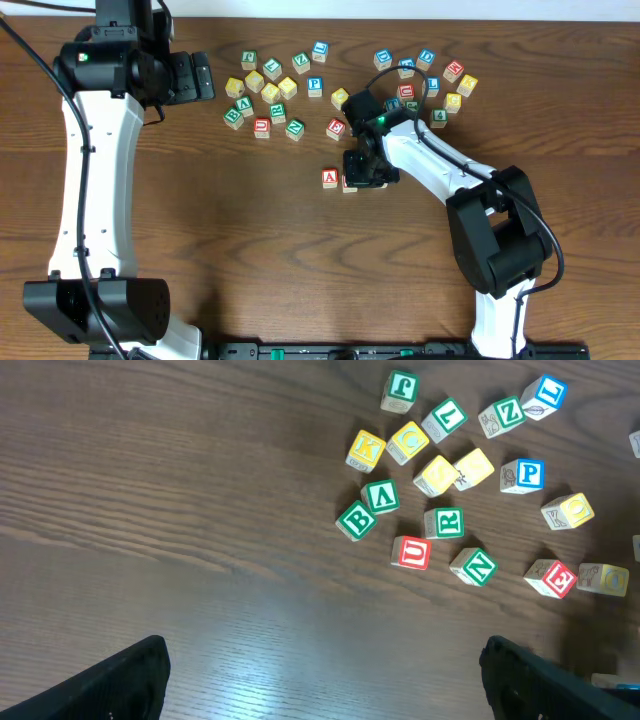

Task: Spell out AI2
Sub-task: 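Slide the I block left against the A block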

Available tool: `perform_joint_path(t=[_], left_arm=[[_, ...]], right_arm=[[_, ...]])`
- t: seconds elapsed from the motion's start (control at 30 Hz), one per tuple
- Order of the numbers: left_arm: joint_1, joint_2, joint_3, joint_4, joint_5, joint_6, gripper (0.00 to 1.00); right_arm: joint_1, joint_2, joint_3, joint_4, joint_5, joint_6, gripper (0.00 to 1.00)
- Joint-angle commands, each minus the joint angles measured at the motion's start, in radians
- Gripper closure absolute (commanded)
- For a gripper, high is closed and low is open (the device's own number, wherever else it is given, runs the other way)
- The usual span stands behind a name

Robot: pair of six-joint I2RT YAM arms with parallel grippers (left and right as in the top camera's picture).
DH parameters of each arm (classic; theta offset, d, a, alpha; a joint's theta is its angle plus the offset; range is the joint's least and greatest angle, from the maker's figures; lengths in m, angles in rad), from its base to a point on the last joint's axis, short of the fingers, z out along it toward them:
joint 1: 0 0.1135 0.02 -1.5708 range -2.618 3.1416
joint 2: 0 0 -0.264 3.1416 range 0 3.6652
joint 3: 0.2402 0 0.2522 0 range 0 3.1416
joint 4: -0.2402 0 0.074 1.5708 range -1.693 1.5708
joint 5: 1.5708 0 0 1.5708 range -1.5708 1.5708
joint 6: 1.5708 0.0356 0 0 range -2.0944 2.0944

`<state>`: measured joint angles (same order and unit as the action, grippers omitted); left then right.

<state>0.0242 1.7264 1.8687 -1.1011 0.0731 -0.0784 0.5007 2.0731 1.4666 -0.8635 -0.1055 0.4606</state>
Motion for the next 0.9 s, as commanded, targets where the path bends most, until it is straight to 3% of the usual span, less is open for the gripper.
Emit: perform_joint_path(t=[0.0, 0.87], left_arm=[[0.002, 0.003, 0.0, -0.004, -0.002, -0.009, 0.02], [0.002, 0.003, 0.0, -0.004, -0.002, -0.009, 0.03]], right_arm=[[0.01, -0.006, -0.005, 0.014, -0.006, 0.002, 0.94], [0.024, -0.005, -0.005, 0.046, -0.01, -0.004, 0.96]])
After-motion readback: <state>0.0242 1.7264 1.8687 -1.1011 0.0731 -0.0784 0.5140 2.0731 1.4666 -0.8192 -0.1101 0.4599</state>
